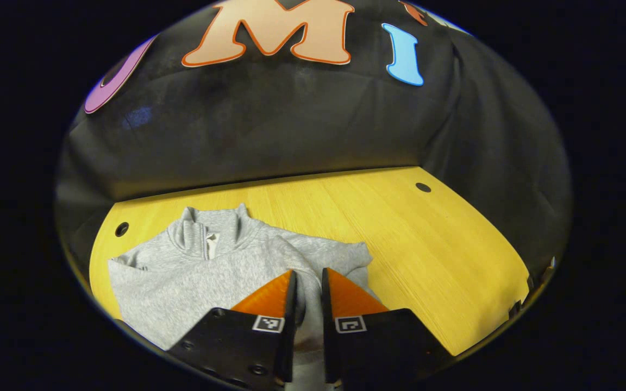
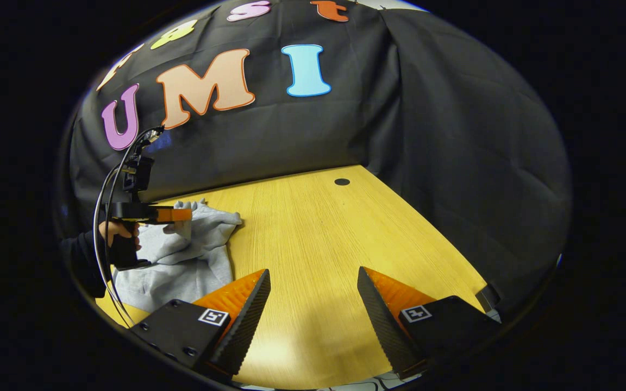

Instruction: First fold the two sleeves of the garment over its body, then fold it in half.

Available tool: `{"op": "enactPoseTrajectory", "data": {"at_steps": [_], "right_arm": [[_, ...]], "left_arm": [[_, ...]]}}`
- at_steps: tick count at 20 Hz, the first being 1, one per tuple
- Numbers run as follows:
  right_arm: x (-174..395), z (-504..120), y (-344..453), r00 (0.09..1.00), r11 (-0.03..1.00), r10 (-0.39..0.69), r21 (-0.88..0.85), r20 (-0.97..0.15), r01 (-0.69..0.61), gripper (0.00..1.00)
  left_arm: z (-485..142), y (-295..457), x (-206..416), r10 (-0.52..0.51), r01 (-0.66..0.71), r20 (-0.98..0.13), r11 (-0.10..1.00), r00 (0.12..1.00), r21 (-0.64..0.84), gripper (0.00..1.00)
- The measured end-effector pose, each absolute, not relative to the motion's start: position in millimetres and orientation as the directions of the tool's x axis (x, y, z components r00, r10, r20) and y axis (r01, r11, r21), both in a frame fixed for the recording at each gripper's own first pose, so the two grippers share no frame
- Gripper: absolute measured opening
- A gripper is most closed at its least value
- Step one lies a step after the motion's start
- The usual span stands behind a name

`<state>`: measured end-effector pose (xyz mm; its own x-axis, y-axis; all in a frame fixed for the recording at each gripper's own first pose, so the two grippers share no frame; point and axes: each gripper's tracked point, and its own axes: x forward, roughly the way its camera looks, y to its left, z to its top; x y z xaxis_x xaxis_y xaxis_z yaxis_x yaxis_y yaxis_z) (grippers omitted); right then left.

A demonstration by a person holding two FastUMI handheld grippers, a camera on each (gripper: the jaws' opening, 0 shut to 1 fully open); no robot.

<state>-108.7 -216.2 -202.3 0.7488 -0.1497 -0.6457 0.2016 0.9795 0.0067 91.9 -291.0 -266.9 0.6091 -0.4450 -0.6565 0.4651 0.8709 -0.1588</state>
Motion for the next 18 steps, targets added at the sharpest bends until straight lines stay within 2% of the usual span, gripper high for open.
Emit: {"op": "enactPoseTrajectory", "data": {"at_steps": [1,2,3,6,8,9,10,17,18], "right_arm": [[-106.5,-202.7,-213.4,0.749,0.98,-0.145,0.008,-0.646,0.197,0.96],[-104.9,-203.2,-210.2,0.75,0.982,-0.139,0.01,-0.646,0.191,0.99],[-102.4,-204.2,-205.3,0.751,0.983,-0.13,0.013,-0.647,0.182,0.96],[-91.1,-207.4,-187.8,0.755,0.988,-0.098,0.025,-0.648,0.15,0.99],[-81.6,-209.0,-171.9,0.762,0.992,-0.07,0.038,-0.644,0.124,0.99],[-76.7,-210.7,-163.4,0.762,0.993,-0.056,0.044,-0.645,0.11,0.96],[-72.6,-213.7,-154.3,0.761,0.994,-0.039,0.051,-0.647,0.095,0.99],[-50.1,-226.3,-90.3,0.752,0.995,0.064,0.097,-0.656,0.001,0.99],[-48.7,-228.2,-84.3,0.751,0.995,0.073,0.1,-0.656,-0.01,0.96]], "left_arm": [[-263.2,-289.7,93.3,-0.451,0.469,-0.646,0.869,0.616,-0.16,0.24],[-257.5,-289.4,94.0,-0.46,0.473,-0.631,0.866,0.625,-0.164,0.34],[-251.4,-287.6,94.5,-0.468,0.474,-0.615,0.864,0.634,-0.169,0.4],[-228.5,-266.7,92.9,-0.461,0.451,-0.569,0.876,0.681,-0.169,1.0],[-215.6,-246.6,90.6,-0.45,0.431,-0.545,0.886,0.707,-0.173,0.94],[-210.4,-233.4,88.7,-0.441,0.419,-0.536,0.892,0.72,-0.171,0.95],[-203.6,-218.8,87.7,-0.425,0.405,-0.529,0.9,0.735,-0.16,0.95],[-187.3,-101.0,67.3,-0.276,0.263,-0.516,0.959,0.811,-0.1,0.94],[-189.3,-87.3,62.9,-0.26,0.246,-0.523,0.964,0.811,-0.098,0.94]]}}
